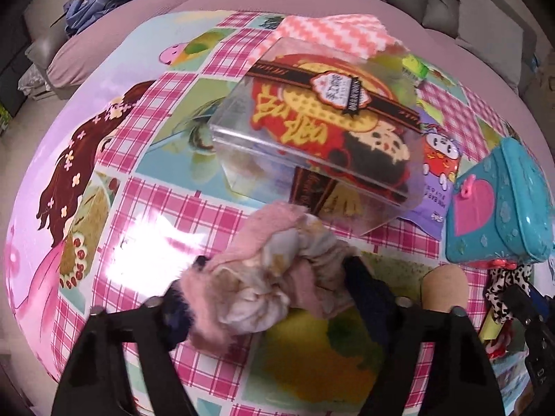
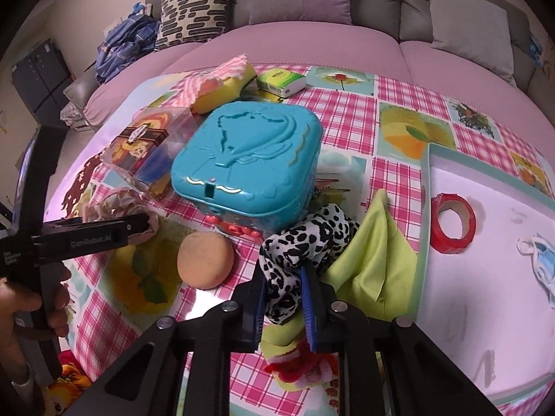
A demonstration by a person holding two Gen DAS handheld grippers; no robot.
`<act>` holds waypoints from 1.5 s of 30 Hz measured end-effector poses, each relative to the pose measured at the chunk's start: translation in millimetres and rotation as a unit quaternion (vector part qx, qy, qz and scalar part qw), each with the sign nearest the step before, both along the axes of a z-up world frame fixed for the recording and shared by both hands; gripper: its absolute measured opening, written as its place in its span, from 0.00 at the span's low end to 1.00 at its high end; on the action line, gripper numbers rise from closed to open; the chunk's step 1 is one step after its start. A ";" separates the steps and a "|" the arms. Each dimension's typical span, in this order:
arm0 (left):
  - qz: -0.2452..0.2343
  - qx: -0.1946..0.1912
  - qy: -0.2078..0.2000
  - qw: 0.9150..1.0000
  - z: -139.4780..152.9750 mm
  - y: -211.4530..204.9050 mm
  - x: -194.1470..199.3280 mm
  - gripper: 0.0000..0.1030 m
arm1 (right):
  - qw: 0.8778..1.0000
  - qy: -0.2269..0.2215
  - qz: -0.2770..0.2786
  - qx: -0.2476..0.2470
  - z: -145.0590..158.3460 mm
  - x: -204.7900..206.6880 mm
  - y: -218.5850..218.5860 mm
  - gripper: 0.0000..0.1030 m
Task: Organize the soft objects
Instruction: 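Grasp the leopard scrunchie with the right tool while the left grasps the pink scrunchie, then carry both scrunchies over the white tray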
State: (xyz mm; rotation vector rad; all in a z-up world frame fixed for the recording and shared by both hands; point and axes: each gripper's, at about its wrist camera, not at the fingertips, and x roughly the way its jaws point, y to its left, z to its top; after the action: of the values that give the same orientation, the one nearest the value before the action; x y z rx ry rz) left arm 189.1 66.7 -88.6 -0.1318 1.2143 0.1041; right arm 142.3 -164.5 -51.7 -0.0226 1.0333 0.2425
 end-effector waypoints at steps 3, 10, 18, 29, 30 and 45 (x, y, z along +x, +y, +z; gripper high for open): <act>-0.011 -0.002 -0.006 1.000 3.0 -3.3 0.4 0.54 | 1.000 0.004 -0.003 0.006 -0.9 0.6 -1.3 0.19; -0.042 -0.014 -0.011 0.999 10.8 -16.9 -3.5 0.26 | 1.000 0.010 -0.010 0.022 -1.2 1.6 -5.0 0.17; -0.042 -0.037 -0.014 0.998 8.6 -15.8 -7.5 0.20 | 0.999 0.013 -0.018 0.033 -1.1 1.9 -7.5 0.17; -0.051 -0.043 -0.028 0.997 23.9 -18.7 -20.0 0.20 | 0.998 0.011 -0.034 0.060 5.4 0.9 -17.8 0.16; -0.052 -0.043 -0.031 0.997 25.9 -19.0 -21.3 0.20 | 0.997 0.008 -0.031 0.065 6.9 0.7 -19.0 0.15; -0.042 -0.041 -0.103 0.993 76.6 -15.3 -39.9 0.20 | 0.991 -0.076 -0.049 0.098 62.3 -16.0 -36.8 0.13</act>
State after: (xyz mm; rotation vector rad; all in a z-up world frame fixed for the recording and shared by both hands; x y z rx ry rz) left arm 149.1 51.4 -11.9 -0.1589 1.0168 -0.0336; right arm 126.3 -201.3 10.7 0.1837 0.8531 0.2487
